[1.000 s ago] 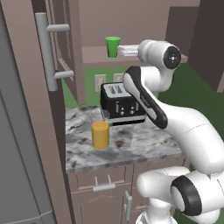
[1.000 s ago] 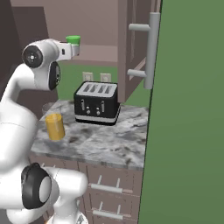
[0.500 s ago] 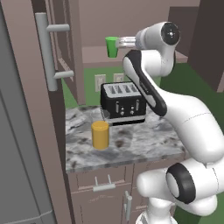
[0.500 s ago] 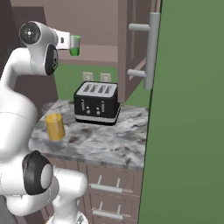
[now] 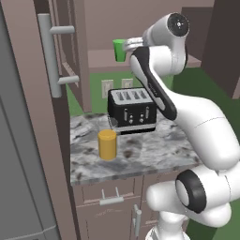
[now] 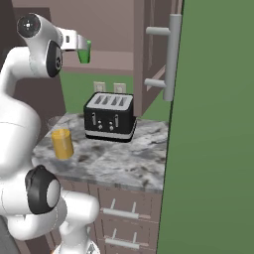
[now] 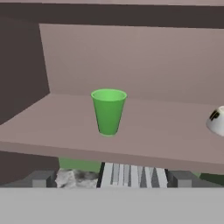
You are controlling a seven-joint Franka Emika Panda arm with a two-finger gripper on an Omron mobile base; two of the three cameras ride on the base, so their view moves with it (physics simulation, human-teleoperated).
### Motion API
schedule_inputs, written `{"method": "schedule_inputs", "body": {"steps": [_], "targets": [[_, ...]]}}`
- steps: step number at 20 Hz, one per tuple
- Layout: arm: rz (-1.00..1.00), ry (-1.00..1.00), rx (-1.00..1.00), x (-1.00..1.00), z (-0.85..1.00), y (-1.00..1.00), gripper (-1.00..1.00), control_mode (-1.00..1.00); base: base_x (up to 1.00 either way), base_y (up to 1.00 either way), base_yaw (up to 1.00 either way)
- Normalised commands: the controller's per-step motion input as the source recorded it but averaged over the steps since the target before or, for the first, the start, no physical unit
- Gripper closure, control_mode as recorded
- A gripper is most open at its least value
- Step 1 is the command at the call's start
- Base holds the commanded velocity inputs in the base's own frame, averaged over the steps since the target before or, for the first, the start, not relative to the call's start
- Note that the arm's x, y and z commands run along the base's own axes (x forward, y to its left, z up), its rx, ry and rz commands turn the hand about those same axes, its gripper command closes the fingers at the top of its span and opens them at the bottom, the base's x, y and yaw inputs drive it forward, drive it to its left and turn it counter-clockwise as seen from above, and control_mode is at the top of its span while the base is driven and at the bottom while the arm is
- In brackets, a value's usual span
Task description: There is a tray on the dining counter. Grab the cup, mug, and pitcher and place them on the tray. The pitcher may be placed next to the tray if it cannot fit the tray.
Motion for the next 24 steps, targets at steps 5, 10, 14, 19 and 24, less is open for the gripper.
{"method": "schedule_inputs", "body": {"steps": [5, 10, 14, 19, 24], "targets": [[0.00, 0.00, -0.05, 0.16, -0.17, 0.05, -1.00, -1.00, 0.00, 0.00, 0.00], [0.00, 0.00, 0.00, 0.10, -0.16, 0.00, -1.00, -1.00, 0.00, 0.00, 0.00], [0.00, 0.00, 0.00, 0.16, -0.19, 0.00, -1.00, -1.00, 0.00, 0.00, 0.00], [0.00, 0.00, 0.00, 0.27, -0.03, 0.00, -1.00, -1.00, 0.00, 0.00, 0.00], [0.00, 0.00, 0.00, 0.31, 0.00, 0.00, -1.00, -1.00, 0.00, 0.00, 0.00]]}}
